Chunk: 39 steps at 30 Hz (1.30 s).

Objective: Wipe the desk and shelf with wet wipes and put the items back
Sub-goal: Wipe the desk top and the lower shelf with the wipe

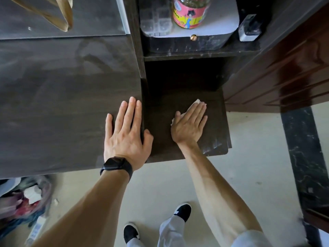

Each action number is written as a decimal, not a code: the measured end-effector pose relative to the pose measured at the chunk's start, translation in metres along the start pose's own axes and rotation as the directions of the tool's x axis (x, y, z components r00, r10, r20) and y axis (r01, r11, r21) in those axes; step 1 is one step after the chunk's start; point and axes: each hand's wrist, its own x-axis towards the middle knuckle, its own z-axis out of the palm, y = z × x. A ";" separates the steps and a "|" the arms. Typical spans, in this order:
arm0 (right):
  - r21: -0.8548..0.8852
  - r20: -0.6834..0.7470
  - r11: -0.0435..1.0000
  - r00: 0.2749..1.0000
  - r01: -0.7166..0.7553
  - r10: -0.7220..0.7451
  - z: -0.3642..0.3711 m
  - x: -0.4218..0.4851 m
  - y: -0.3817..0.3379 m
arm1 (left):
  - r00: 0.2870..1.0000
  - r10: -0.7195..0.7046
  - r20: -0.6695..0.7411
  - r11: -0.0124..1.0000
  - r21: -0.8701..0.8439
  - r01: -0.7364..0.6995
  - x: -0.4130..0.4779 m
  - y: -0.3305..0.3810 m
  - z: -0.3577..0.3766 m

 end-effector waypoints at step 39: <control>0.595 0.019 0.615 0.774 -0.517 0.632 0.025 -0.111 0.000 | 1.000 0.020 -0.018 1.000 -0.009 -0.020 -0.004 0.002 0.002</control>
